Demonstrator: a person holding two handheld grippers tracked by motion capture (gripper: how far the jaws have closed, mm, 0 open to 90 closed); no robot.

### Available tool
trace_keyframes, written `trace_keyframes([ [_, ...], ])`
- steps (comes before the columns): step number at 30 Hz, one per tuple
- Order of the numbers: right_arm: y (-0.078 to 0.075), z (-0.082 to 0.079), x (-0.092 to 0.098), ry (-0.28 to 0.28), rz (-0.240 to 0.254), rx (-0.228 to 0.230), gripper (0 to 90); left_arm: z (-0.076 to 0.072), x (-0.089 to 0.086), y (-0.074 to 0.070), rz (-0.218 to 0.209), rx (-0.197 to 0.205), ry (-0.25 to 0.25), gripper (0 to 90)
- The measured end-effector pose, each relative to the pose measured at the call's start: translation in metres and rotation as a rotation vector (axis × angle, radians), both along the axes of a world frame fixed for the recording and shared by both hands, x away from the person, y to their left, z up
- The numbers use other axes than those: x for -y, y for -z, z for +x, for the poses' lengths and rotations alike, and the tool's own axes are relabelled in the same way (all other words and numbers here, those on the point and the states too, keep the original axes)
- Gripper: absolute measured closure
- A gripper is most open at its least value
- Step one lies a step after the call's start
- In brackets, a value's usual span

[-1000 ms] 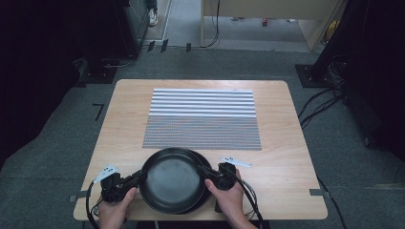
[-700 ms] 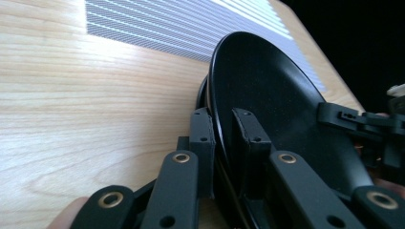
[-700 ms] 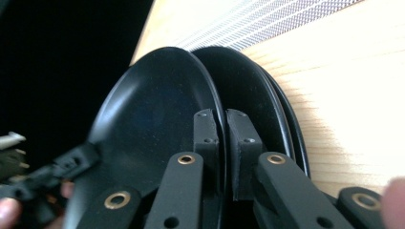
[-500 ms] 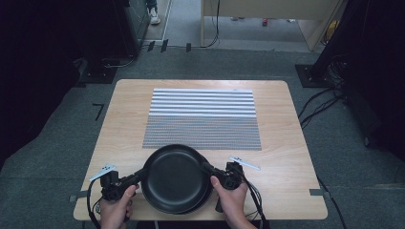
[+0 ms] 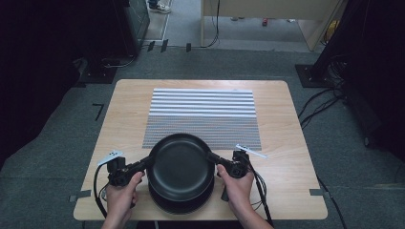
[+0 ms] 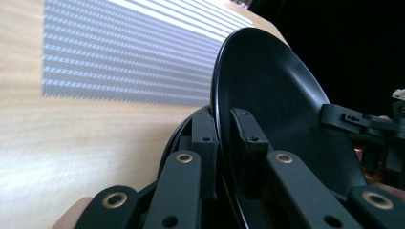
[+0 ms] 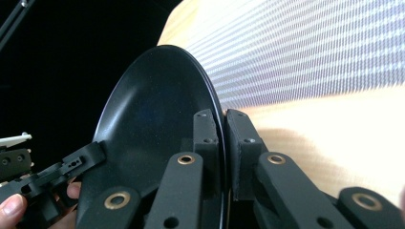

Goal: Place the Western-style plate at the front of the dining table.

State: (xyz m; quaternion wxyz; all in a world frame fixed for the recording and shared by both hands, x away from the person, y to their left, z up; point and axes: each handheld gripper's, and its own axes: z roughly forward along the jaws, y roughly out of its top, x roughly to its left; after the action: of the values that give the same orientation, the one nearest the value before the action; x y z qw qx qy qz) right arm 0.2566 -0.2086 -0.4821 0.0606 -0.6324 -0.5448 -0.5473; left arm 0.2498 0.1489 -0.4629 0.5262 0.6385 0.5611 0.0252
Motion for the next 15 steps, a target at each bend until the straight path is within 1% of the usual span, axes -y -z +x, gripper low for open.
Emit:
trace_keyframes([
  [6,-0.011,0.017,0.010,0.008,0.010,0.004,83.7,0.020,0.009,-0.011,0.009,0.006,0.019,81.7],
  [11,-0.018,0.032,0.016,0.015,0.015,0.008,83.6,0.039,0.014,-0.019,0.010,-0.003,0.025,81.7],
  [12,-0.020,0.035,0.017,0.015,0.013,0.015,83.6,0.042,0.015,-0.020,0.013,-0.003,0.028,81.7],
  [15,-0.026,0.043,0.019,0.017,0.012,0.016,83.6,0.053,0.018,-0.024,0.007,-0.010,0.031,81.7],
])
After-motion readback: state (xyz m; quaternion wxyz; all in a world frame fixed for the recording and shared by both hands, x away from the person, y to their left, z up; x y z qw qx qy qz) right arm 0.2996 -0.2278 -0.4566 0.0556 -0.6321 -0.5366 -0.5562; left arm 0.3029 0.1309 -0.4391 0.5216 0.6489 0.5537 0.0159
